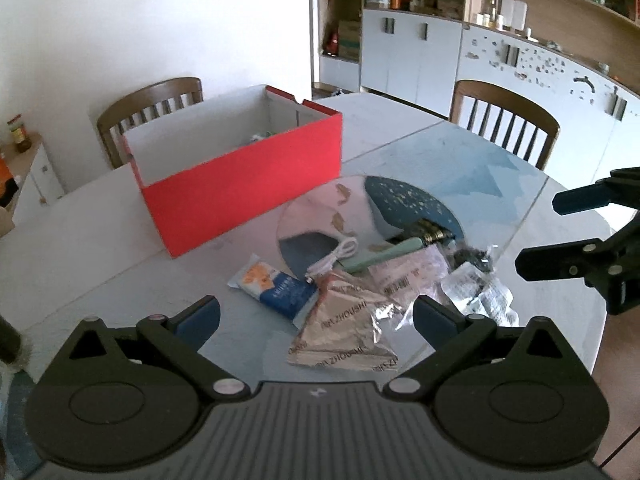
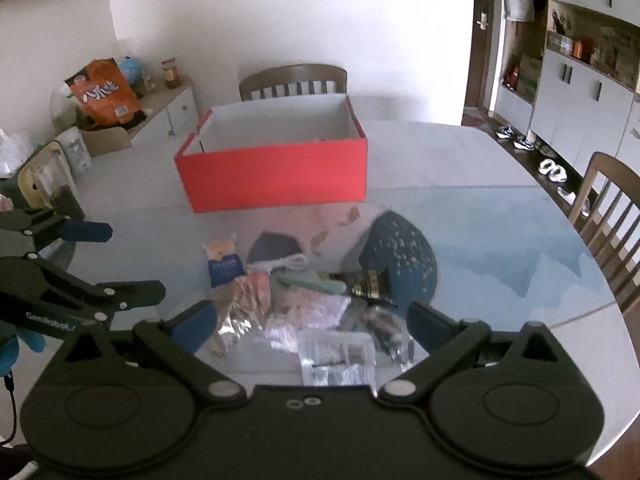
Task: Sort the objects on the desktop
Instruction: 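Grasp the clear printed plastic packet with the right tool while the left tool approaches the silver foil bag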
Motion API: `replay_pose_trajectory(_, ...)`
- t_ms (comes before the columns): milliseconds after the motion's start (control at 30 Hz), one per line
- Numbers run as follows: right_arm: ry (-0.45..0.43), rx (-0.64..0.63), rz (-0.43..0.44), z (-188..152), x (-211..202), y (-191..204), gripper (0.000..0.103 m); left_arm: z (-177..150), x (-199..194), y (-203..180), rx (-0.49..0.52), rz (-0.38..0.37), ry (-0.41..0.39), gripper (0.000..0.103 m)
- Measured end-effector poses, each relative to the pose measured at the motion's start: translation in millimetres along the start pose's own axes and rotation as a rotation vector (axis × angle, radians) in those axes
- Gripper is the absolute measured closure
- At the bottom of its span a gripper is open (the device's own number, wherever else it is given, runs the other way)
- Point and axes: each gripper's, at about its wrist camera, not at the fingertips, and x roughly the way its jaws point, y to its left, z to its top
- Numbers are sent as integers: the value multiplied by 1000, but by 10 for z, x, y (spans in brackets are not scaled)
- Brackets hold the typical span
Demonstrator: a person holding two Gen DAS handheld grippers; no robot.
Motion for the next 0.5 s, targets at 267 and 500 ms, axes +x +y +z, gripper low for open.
replay_pose_trajectory(267,26,20,-8,-214,123,-44,4,-171,204,-15,26,-33,12,0)
replay_pose_trajectory(500,52,37,-15,-386,263,-114,6,-282,430,-10,38,-74,29,0)
